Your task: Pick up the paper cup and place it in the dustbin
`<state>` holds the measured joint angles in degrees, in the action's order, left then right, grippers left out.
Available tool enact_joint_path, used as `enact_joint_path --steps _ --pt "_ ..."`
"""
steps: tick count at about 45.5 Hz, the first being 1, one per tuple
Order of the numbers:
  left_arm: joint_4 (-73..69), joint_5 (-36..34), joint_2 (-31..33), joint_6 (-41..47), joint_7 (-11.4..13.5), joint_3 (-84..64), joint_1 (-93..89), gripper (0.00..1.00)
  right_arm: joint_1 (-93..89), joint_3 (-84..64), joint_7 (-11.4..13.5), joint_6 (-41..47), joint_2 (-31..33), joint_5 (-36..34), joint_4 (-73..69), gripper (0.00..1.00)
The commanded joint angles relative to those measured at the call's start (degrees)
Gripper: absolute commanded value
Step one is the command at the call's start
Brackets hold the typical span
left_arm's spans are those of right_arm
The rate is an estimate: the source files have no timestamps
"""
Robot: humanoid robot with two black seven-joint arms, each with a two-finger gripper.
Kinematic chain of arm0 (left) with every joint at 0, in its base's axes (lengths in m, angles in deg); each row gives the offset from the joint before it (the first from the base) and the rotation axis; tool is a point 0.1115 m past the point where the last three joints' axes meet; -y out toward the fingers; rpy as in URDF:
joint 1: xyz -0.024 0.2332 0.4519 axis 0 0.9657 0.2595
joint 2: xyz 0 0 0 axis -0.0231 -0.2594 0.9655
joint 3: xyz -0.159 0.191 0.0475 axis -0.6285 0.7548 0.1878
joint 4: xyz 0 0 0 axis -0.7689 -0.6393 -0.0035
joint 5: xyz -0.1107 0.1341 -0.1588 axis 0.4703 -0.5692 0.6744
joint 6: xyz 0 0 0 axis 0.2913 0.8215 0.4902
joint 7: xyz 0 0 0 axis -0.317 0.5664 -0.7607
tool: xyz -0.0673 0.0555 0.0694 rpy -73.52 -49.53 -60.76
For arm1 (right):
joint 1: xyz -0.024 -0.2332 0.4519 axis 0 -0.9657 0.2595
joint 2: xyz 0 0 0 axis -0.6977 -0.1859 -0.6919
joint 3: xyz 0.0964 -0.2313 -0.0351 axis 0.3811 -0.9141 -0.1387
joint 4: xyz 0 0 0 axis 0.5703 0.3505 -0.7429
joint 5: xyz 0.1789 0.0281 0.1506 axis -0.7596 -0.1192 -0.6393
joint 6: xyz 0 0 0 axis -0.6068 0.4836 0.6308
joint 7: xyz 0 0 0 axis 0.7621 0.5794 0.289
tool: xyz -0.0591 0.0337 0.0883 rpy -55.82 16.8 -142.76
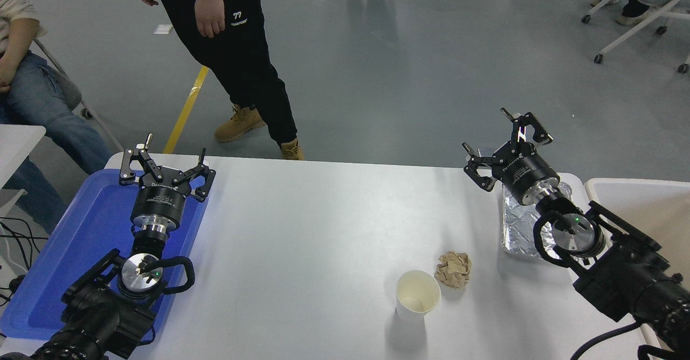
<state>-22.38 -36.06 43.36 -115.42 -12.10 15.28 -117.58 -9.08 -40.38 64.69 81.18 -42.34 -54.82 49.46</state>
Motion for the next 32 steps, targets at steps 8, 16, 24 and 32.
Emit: enact_joint_path --steps 8,16,24,32 --pt "0.00 0.00 0.05 0.00 -0.08 0.00 0.08 1.00 -0.64 0.07 -0.02 0.43 0.39 0.00 -0.50 1.00" --pt "0.00 0.00 0.05 0.00 -0.08 0.00 0.08 1.00 -0.64 0.07 -0.02 0.43 0.39 0.00 -0.86 1.00" --pt "0.00 0.00 0.05 0.00 -0.08 0.00 0.08 1.00 -0.21 -0.11 -0.02 0.52 -0.23 0.08 -0.86 1.00" --pt "0.00 0.00 0.05 0.00 0.01 0.00 0.08 1.00 -0.21 -1.60 -0.02 0.60 -0.49 0.09 -1.12 1.00"
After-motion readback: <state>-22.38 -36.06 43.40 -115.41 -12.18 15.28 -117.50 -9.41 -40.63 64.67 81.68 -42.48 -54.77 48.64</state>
